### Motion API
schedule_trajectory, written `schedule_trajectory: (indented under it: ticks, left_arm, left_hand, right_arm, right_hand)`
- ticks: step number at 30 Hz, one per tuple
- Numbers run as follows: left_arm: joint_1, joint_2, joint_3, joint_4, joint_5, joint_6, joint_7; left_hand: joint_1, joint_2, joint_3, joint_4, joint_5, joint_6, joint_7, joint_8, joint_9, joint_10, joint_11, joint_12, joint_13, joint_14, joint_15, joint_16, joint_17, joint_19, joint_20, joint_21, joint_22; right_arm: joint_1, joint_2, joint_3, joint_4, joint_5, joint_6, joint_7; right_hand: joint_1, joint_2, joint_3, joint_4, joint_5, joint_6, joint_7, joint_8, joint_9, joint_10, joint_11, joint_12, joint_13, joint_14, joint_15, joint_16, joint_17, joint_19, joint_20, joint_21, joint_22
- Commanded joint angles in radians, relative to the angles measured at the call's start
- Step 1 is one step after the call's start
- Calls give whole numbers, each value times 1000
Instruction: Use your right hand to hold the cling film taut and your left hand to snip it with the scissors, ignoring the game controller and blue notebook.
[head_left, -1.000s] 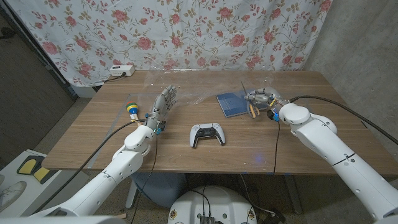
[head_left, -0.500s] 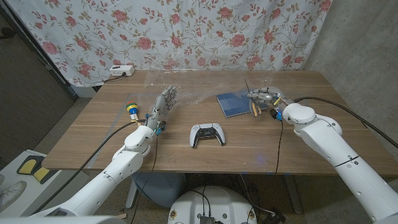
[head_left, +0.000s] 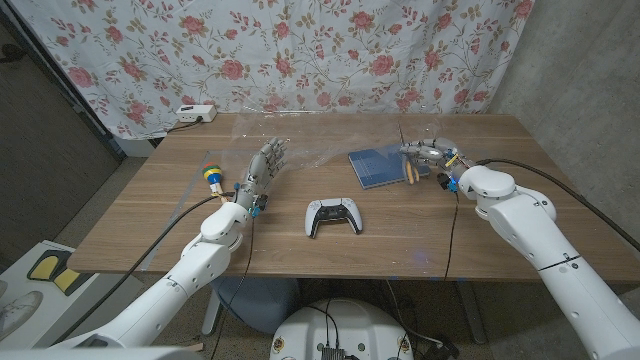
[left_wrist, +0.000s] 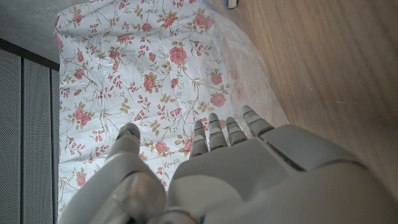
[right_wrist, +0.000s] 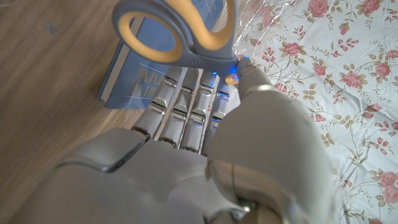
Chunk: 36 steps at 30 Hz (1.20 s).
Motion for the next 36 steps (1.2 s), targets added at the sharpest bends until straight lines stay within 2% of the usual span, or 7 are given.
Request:
schedule_trajectory:
  ticks: [1, 4, 7, 10, 14, 21, 36]
  left_arm:
    - [0, -1, 4, -11, 6, -11, -5]
    - [-2, -1, 7, -9, 10, -16, -10]
    - [-6, -2, 10, -2, 16, -32, -23]
    - [-4, 1, 10, -9, 16, -34, -28]
    - [-1, 8, 11, -27, 20, -36, -33]
    - [-6, 6, 20, -44, 15, -46, -63]
    - [-18, 17, 43, -69, 23, -30, -99]
  left_hand:
    - [6, 8, 0, -1, 4, 15, 2, 5, 5, 22, 1, 8, 1, 5, -2, 6, 1, 2, 3, 9, 2]
    - [33, 71, 32, 2, 12, 32, 10, 9, 6, 32, 4, 9, 1, 9, -1, 8, 1, 3, 8, 9, 2]
    - [44, 86, 42, 0, 14, 40, 9, 10, 7, 41, 1, 11, 2, 11, -4, 8, 0, 4, 7, 10, 2]
    - [34, 61, 29, -2, 6, 56, 0, 13, 7, 48, -2, 12, 2, 13, -13, 8, 1, 6, -4, 10, 1]
    - [22, 32, 13, -4, 2, 75, 9, 16, 8, 68, -6, 17, 3, 15, -11, 8, 1, 5, -1, 9, 1]
    - [20, 22, 8, -6, 3, 102, 4, 22, 9, 96, -8, 26, 4, 15, -9, 8, 1, 0, 3, 7, 1]
    - [21, 14, 4, -7, 6, 158, 19, 30, 12, 163, -15, 44, 8, 17, -6, 10, 1, -9, 9, 6, 1]
  right_arm:
    - [-15, 58, 53, -5, 38, 21, 32]
    - [-22, 71, 55, -8, 25, 36, 18]
    - [-31, 88, 61, -12, 24, 47, 5]
    - [-35, 96, 62, -15, 21, 49, -1]
    - [-40, 114, 73, -16, 37, 56, 3]
    - [-36, 143, 92, -9, 82, 59, 39]
    - [-28, 201, 128, -5, 141, 44, 82]
  right_hand:
    - [15, 15, 1, 6, 5, 28, -25, 1, 5, 126, -118, 2, 1, 9, -163, -2, 4, -2, -2, 8, 3]
    - [15, 15, 0, 6, 6, 28, -24, 1, 5, 125, -119, 1, 0, 9, -163, -3, 6, -5, -2, 10, 3]
    - [16, 13, 0, 5, 7, 30, -24, 1, 5, 126, -119, 2, 0, 10, -165, -3, 8, -4, -2, 13, 3]
    - [17, 14, -1, 5, 8, 32, -24, 2, 5, 127, -119, 2, 0, 15, -165, -2, 10, -5, -2, 15, 3]
    - [17, 14, -1, 5, 9, 36, -25, 3, 5, 129, -119, 3, 0, 17, -166, -2, 12, -5, -3, 18, 3]
    - [20, 13, -2, 4, 10, 40, -26, 4, 5, 128, -119, 3, 1, 20, -167, -1, 17, -9, -4, 22, 2]
    - [21, 13, -3, 5, 13, 40, -27, 3, 5, 128, -120, 3, 1, 20, -166, -5, 24, -16, -4, 30, 1]
